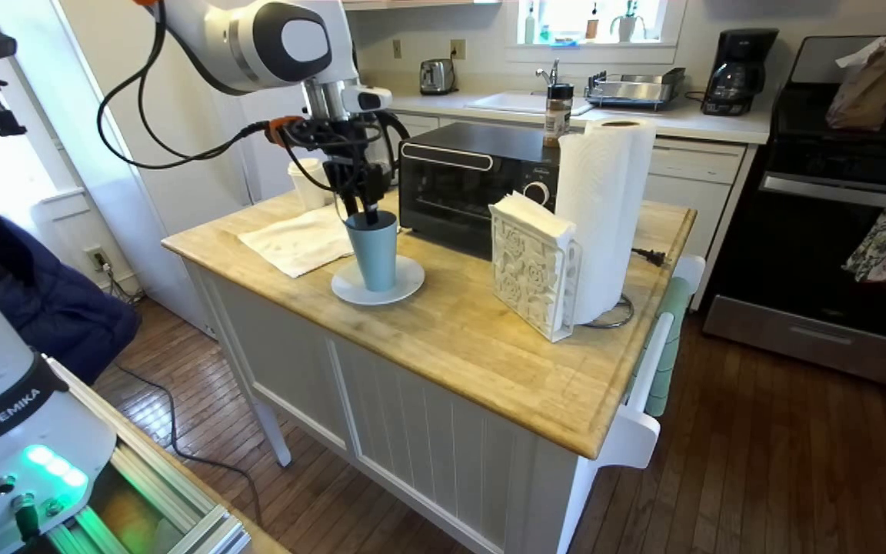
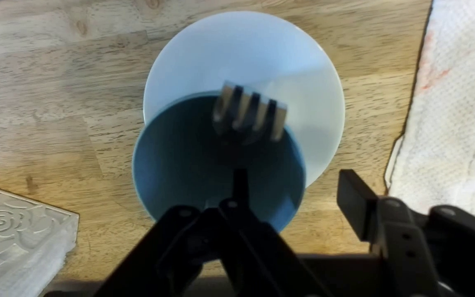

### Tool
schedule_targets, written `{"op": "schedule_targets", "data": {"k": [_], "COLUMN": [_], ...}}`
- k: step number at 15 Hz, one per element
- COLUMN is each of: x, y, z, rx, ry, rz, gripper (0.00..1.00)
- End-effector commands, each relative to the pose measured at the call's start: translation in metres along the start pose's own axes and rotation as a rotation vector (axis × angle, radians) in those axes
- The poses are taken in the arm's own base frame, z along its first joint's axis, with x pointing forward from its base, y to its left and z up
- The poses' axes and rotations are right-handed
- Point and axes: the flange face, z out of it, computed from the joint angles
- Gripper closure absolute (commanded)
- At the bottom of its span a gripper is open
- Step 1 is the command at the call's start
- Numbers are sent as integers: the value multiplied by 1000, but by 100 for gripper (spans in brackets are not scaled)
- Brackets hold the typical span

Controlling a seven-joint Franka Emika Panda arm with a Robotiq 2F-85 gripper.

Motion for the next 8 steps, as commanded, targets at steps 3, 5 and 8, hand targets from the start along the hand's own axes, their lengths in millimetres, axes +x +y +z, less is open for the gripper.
{"op": "schedule_targets", "data": {"k": [3, 5, 8], "x": [3, 4, 5], "y": [17, 24, 32], "z": [-36, -47, -61], "rx": [18, 7, 5], "ry": [48, 59, 56], "rz": [-10, -47, -158], "gripper": [0, 0, 0]}}
